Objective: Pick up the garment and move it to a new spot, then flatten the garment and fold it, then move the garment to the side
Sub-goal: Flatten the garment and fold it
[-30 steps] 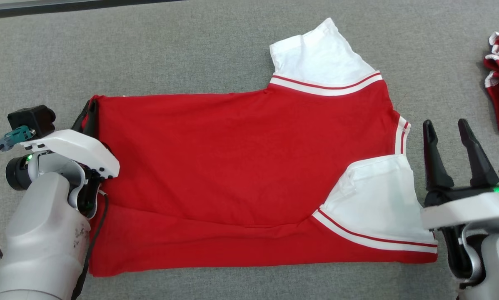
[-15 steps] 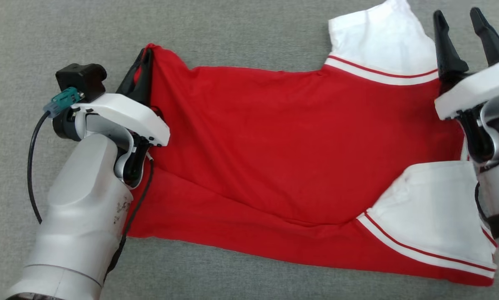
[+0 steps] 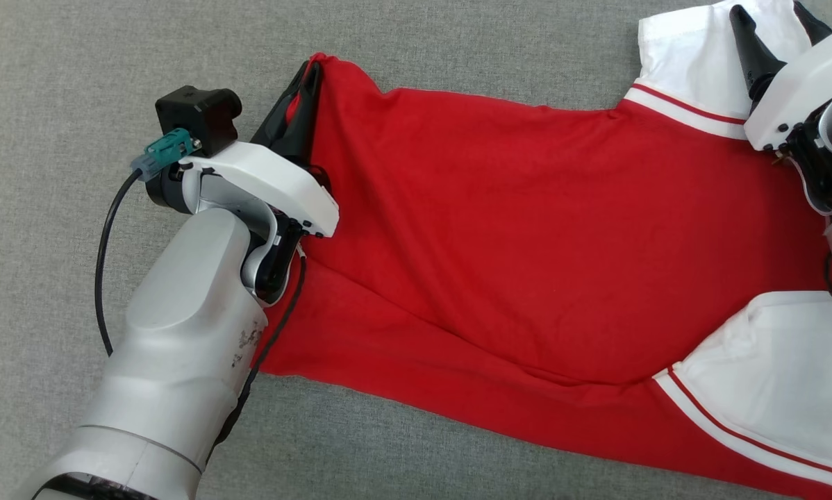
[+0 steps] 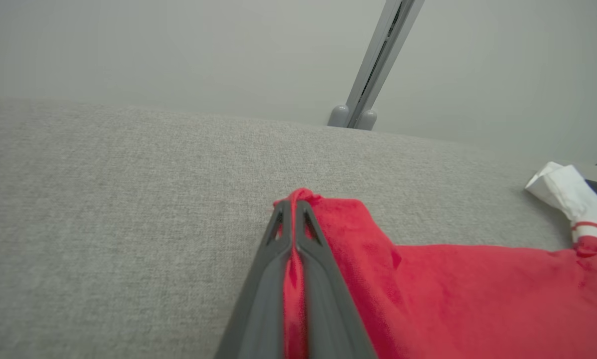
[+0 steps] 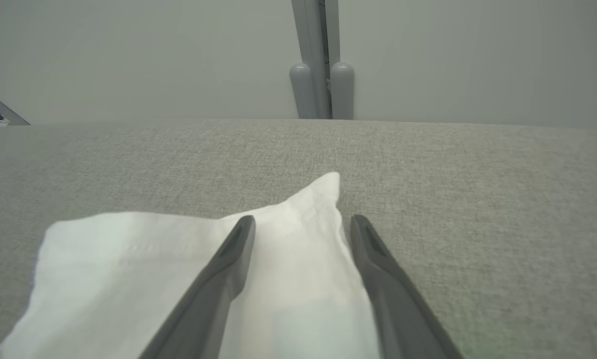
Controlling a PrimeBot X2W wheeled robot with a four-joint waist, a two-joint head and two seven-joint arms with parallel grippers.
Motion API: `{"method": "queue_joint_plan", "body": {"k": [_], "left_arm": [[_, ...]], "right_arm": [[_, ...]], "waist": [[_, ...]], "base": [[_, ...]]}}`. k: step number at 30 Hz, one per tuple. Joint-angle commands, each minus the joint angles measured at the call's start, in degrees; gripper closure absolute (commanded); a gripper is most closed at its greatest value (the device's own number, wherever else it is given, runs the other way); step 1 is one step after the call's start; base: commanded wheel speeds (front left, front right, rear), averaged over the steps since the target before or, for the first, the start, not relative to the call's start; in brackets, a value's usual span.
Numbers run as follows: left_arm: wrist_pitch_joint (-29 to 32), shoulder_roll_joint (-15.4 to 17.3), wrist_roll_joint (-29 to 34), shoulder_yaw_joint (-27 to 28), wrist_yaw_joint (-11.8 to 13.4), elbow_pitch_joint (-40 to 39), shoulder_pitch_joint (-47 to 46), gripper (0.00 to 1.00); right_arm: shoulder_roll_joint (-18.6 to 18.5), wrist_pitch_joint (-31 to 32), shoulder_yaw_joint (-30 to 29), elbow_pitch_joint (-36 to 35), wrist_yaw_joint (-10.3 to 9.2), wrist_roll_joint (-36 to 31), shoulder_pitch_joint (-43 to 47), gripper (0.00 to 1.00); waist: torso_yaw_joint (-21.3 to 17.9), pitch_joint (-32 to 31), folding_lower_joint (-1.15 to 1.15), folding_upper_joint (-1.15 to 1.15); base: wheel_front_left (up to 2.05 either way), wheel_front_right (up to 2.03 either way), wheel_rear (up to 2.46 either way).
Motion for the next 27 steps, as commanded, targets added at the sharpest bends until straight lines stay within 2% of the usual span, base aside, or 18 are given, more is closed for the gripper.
{"method": "queue_joint_plan", "body": {"k": [1, 2, 7, 12, 20, 21, 27], "left_arm": [[-0.2, 0.3, -0.4, -0.1, -0.1, 0.0, -1.1, 1.0], [-0.3, 0.2, -0.5, -0.3, -0.1, 0.0, -1.0, 1.0], [-0.3, 1.1, -0.9, -0.1, -0.1, -1.0, -0.5, 1.0], [-0.3, 3.3, 0.0, 2.0, -0.1, -4.0, 2.1, 1.0], [-0.3, 7.2, 0.1, 4.9, 0.8, -9.0, 7.5, 1.0], [0.2, 8.1, -0.7, 5.5, 1.0, -10.1, 9.0, 1.0], [2.2, 11.0, -2.5, 6.9, 2.1, -14.3, 14.0, 1.0]], "right_arm": [[-0.6, -0.3, 0.2, 0.5, 0.0, 0.4, -1.2, 0.66], [-0.7, -0.3, 0.8, 1.1, 0.0, 0.8, -1.6, 1.0], [-1.4, -2.8, 3.4, 1.5, 0.0, 3.1, -3.3, 1.0], [-2.6, -7.0, 5.8, -2.1, 0.0, 6.8, -1.5, 1.0], [-5.4, -13.1, 6.8, -12.7, 0.0, 14.3, 5.7, 1.0], [-6.5, -14.0, 6.5, -15.8, 0.0, 15.6, 8.4, 1.0], [-7.5, -15.0, 5.0, -26.1, 0.0, 19.8, 18.7, 1.0]], "waist": [[-0.1, 0.0, 0.0, 0.0], [-0.1, 0.0, 0.0, 0.0], [-0.8, -0.5, 0.0, 0.0], [-2.4, -2.1, 0.0, 0.0], [-6.0, -5.6, 0.0, 0.0], [-6.9, -6.3, 0.0, 0.0], [-9.4, -8.5, 0.0, 0.0]], "base": [[0.0, 0.0, 0.0], [0.0, 0.0, 0.0], [0.0, 0.0, 0.0], [0.0, 0.0, 0.0], [0.0, 0.0, 0.0], [0.0, 0.0, 0.0], [0.0, 0.0, 0.0]]}}
